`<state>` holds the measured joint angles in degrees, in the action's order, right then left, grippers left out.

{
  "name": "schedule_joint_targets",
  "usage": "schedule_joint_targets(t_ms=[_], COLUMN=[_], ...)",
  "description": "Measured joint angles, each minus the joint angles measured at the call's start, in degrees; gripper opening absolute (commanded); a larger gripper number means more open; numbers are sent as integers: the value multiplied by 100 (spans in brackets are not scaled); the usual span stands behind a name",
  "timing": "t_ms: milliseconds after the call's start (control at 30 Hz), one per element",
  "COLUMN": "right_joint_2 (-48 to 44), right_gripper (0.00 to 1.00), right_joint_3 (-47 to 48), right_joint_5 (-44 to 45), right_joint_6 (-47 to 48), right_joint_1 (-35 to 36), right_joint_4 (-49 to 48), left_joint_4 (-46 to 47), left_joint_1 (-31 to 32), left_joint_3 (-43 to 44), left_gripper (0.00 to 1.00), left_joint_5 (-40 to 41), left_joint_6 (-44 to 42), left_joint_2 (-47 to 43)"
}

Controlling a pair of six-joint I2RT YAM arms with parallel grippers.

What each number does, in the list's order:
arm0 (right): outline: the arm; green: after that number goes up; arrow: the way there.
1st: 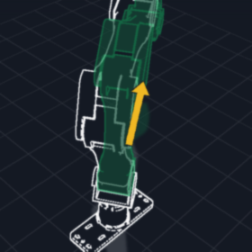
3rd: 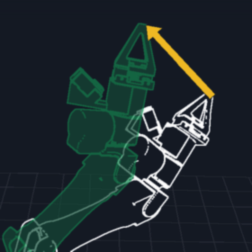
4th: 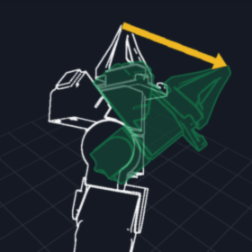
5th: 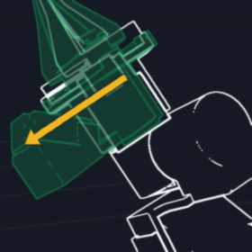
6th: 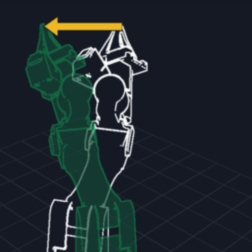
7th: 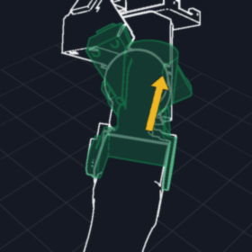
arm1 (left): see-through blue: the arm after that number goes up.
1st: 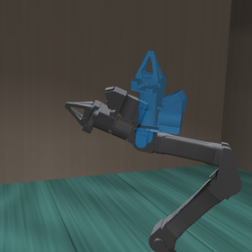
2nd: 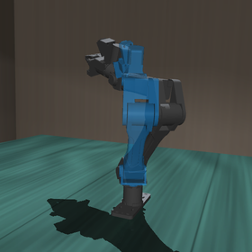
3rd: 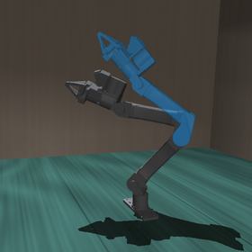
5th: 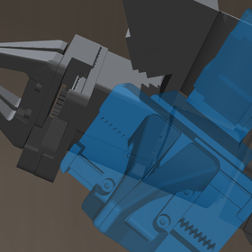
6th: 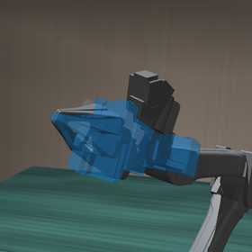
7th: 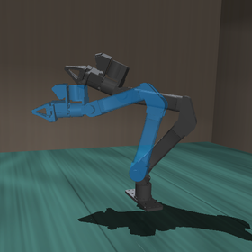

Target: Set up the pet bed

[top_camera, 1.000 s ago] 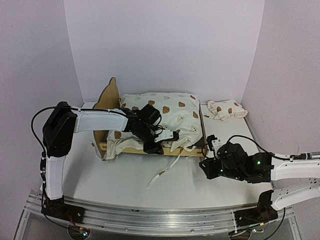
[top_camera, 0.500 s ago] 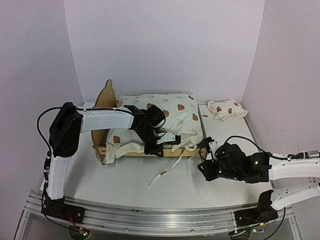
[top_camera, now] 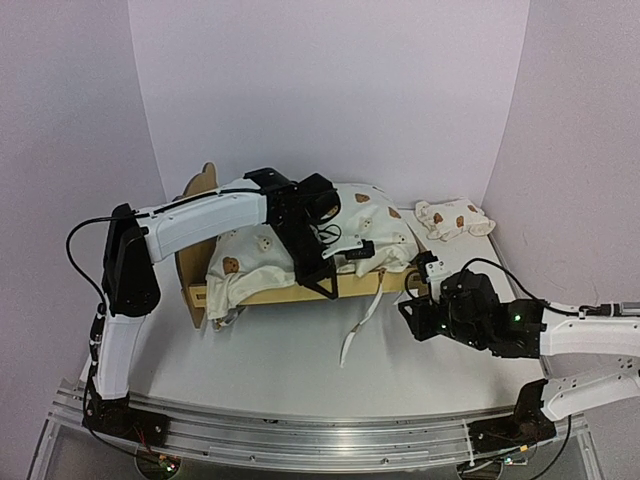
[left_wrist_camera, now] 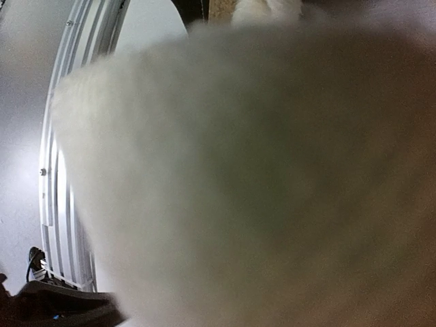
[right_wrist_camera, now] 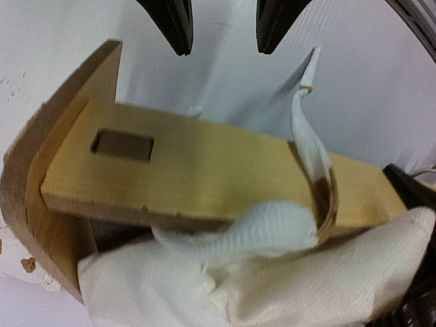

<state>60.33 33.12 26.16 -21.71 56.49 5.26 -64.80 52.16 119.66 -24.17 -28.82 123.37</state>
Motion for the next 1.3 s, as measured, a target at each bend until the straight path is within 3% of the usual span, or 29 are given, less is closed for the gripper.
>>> schedule_joint_targets(t_ms=[267,567,800,1000,1300], right_joint_2=[684,976,1147,1166,211], right_gripper=[34,36,2,0,0], right_joint_3=[-26,-165,-279,-470,-570], right_joint_5=[695,1418,1582,1395,232], right_joint_6=[438,432,340,157,-353], right_joint_1=[-135,-203,-403,-586,-602], right_joint_4=[-1373,-1985,-2312,-2538,-426], left_joint_4=[-349,-440,-435,-419,92], left_joint_1=[119,145,151,146,-244], left_joint_3=[422,600,600,600,-6], left_gripper=[0,0,0,0,0], left_joint_5=[-82,-170,-172,-156,68], left_joint_6=[393,505,503,514,162], left_joint_2=[7,7,7,7,-37])
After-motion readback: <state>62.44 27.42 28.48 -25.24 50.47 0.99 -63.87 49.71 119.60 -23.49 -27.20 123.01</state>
